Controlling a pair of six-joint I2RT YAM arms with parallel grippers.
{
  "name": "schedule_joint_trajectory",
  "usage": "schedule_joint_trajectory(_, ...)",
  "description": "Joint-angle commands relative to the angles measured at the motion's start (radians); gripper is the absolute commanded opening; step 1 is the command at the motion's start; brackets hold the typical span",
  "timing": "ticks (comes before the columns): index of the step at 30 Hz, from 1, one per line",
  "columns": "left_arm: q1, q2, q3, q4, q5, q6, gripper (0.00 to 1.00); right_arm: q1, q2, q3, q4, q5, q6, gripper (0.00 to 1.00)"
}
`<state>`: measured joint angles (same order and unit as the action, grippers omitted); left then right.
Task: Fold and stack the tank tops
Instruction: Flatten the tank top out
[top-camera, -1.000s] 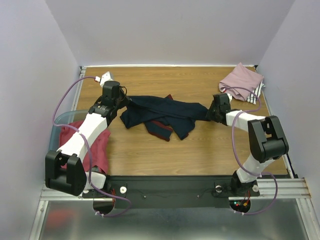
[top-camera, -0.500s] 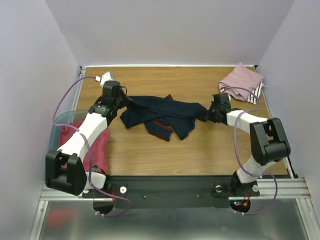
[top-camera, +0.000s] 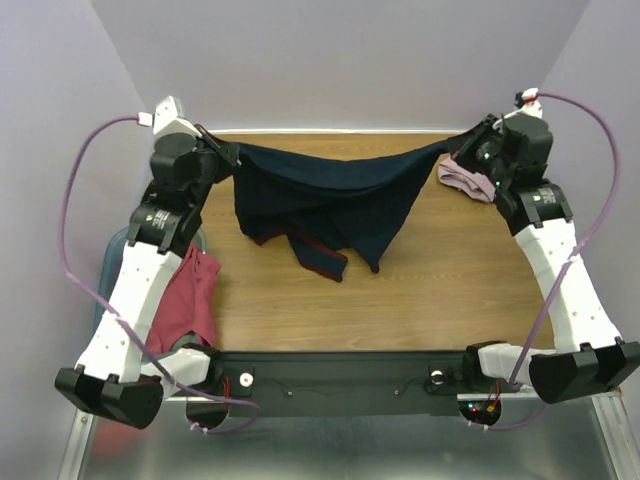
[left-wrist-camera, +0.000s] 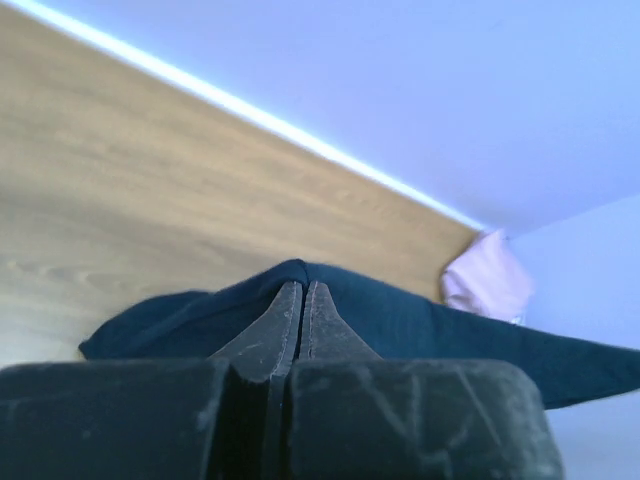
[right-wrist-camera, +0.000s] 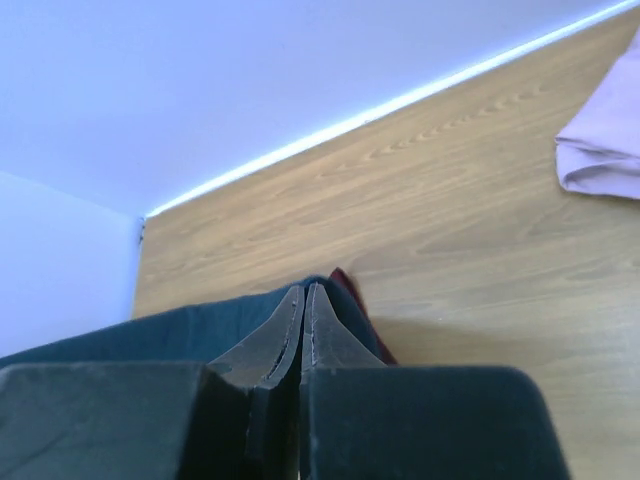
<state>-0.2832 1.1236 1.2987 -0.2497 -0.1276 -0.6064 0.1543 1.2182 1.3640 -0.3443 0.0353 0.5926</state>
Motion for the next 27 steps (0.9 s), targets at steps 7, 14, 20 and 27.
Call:
schedule_joint_trajectory(7,0.006,-0.143,0.376,0.03,0.082,0.02,0.0,-0.01,-0.075,0.484,-0.191,0.097,0.013,0.0)
schedule_joint_trajectory(14,0.006,-0.206,0.49,0.089,0.121,-0.004,0.0,-0.01,-0.138,0.659,-0.213,0.158,-0.008,0.0)
schedule_joint_trajectory(20,0.006,-0.203,0.485,0.133,0.105,-0.018,0.0,-0.01,-0.135,0.728,-0.213,0.201,-0.033,0.0)
schedule_joint_trajectory(27,0.007,-0.035,0.47,0.211,0.062,-0.036,0.0,-0.01,0.061,0.759,-0.197,0.147,-0.034,0.0)
